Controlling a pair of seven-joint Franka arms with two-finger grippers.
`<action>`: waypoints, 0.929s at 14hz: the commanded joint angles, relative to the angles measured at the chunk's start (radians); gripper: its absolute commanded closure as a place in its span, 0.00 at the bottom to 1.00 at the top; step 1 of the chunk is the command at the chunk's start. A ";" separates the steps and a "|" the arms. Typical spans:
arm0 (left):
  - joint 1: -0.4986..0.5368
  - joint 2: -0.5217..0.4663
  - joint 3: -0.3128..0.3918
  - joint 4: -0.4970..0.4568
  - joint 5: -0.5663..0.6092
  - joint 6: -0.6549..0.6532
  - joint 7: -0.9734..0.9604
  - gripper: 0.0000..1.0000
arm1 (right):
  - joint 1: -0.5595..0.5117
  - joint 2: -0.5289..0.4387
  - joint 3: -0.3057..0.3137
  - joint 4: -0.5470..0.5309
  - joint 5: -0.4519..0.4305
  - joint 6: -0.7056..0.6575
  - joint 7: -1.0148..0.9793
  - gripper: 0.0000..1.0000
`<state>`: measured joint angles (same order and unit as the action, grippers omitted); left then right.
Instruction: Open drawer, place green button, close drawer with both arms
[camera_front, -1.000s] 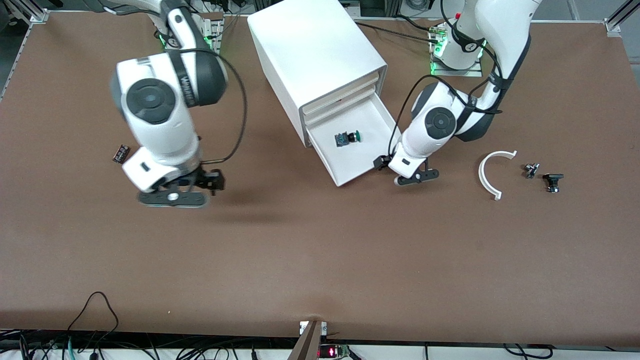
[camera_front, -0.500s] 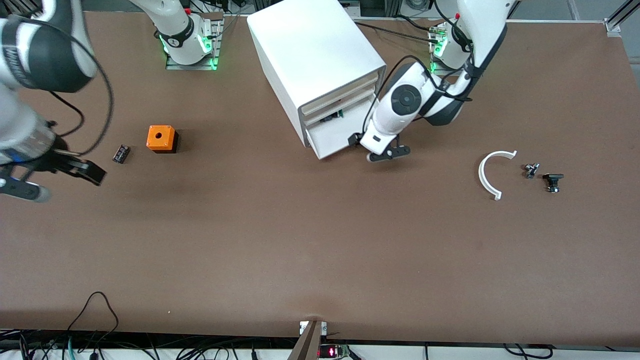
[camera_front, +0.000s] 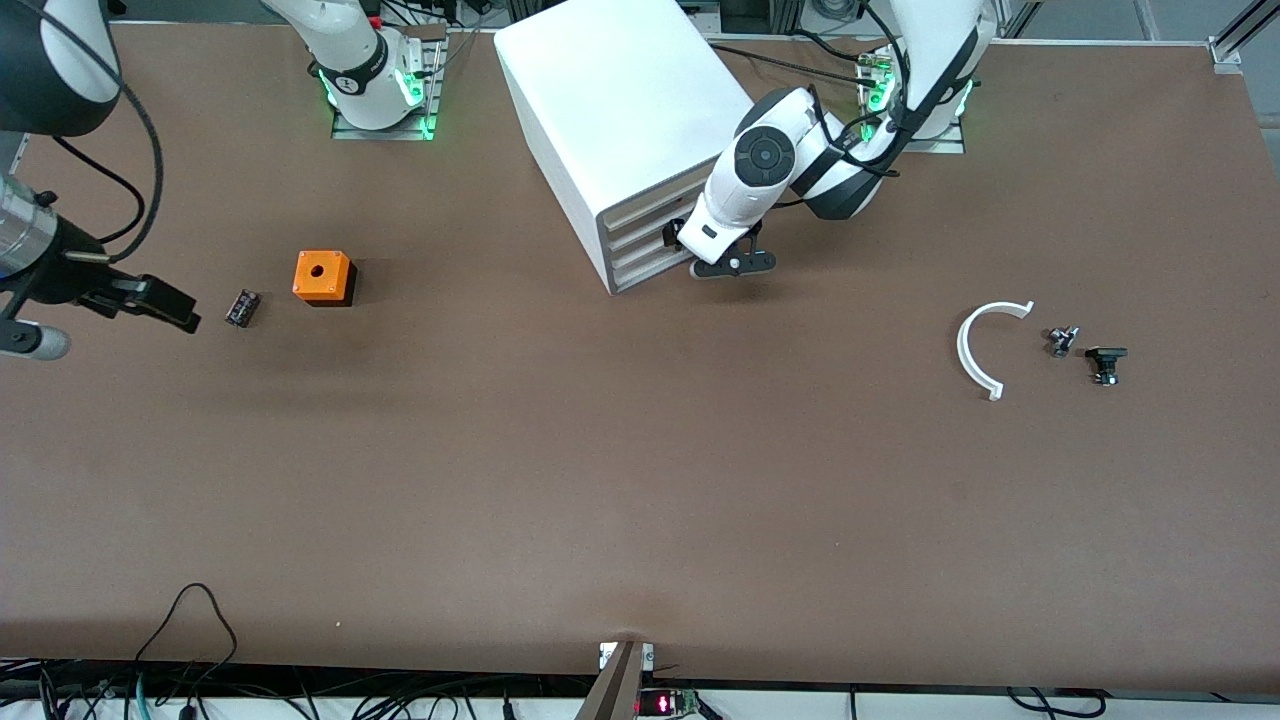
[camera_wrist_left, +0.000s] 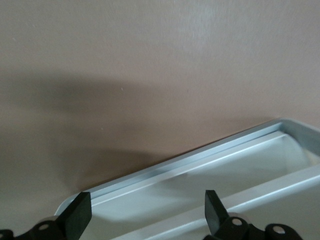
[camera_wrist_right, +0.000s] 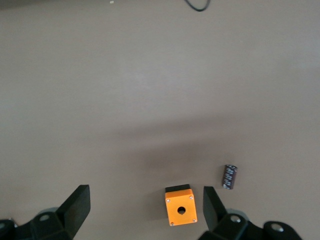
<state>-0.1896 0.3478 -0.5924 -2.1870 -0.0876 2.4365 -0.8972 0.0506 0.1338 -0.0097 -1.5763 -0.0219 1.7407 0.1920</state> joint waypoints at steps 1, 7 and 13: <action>0.122 -0.108 0.026 -0.008 -0.023 -0.008 0.024 0.00 | -0.011 -0.049 0.017 -0.041 0.019 -0.035 -0.009 0.00; 0.277 -0.280 0.155 0.087 -0.015 -0.060 0.130 0.00 | -0.012 -0.106 -0.027 -0.128 0.019 -0.029 -0.095 0.00; 0.286 -0.372 0.365 0.427 0.034 -0.730 0.553 0.00 | -0.014 -0.095 -0.087 -0.123 0.019 -0.024 -0.230 0.00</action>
<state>0.0995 -0.0284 -0.2781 -1.8481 -0.0818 1.8309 -0.4420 0.0404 0.0585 -0.0998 -1.6783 -0.0216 1.7086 -0.0121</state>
